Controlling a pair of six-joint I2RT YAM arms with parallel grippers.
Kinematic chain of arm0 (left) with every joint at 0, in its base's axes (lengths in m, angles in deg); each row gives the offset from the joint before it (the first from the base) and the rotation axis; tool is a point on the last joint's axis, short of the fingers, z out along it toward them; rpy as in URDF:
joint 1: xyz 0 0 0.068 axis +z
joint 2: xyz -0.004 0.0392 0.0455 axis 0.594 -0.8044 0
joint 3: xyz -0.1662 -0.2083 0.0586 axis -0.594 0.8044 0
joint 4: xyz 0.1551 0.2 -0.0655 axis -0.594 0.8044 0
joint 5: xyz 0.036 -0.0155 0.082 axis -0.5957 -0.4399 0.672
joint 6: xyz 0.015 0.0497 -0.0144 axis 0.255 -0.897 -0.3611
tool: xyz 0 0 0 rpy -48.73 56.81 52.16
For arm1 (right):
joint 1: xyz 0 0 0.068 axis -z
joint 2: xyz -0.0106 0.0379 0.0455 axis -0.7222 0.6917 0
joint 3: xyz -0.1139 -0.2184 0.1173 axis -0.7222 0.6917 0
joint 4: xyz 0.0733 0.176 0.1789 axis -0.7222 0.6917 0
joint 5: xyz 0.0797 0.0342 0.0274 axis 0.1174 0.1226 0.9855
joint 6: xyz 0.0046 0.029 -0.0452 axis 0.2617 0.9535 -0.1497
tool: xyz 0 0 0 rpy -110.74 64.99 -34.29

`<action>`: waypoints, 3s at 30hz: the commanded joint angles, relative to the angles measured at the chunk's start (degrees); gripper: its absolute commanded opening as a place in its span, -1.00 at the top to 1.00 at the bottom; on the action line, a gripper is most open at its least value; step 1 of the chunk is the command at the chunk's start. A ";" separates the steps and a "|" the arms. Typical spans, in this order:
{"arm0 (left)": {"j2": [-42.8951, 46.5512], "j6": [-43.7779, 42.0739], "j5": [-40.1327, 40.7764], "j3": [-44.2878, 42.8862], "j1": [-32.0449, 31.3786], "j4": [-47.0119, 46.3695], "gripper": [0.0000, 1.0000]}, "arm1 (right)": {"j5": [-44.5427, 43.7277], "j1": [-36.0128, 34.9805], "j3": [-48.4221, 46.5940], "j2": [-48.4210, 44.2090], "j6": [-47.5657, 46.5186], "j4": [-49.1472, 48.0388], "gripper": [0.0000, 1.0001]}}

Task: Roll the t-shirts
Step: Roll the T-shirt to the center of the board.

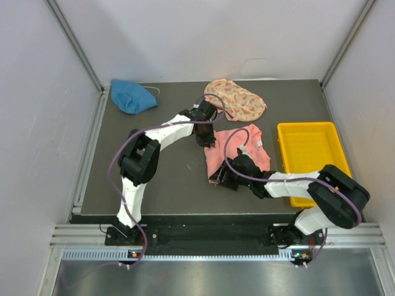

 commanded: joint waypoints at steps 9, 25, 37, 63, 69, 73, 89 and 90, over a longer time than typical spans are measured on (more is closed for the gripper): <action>-2.10 -1.56 1.18 -2.31 -1.25 4.80 0.46 | -39.51 -20.09 -24.79 -5.09 -17.40 45.64 -0.13; -2.80 -2.70 0.83 -4.42 -1.26 6.64 0.46 | -60.97 -22.65 -48.98 24.09 -35.42 52.35 -0.10; -2.71 -3.05 1.70 -4.86 -1.25 7.43 0.46 | -65.28 -23.97 -53.20 33.06 -46.23 46.38 -0.17; -3.33 -6.04 2.59 -4.51 -1.26 9.10 0.43 | -66.69 -22.04 -51.35 40.62 -50.56 44.25 -0.28; -3.33 -6.21 2.59 -4.86 -1.25 9.01 0.42 | -65.90 -21.77 -51.36 41.41 -44.67 49.09 -0.25; -3.33 -6.04 2.24 -5.12 -1.25 9.01 0.40 | -64.23 -21.60 -51.00 41.33 -40.89 50.41 -0.16; -0.34 -5.60 -3.03 -10.84 3.75 7.79 -0.29 | -54.22 -17.91 -36.35 27.54 -29.20 39.44 0.20; 0.27 -5.34 -3.47 -10.93 4.89 7.61 -0.29 | -53.51 -17.56 -35.11 25.00 -28.58 38.38 0.20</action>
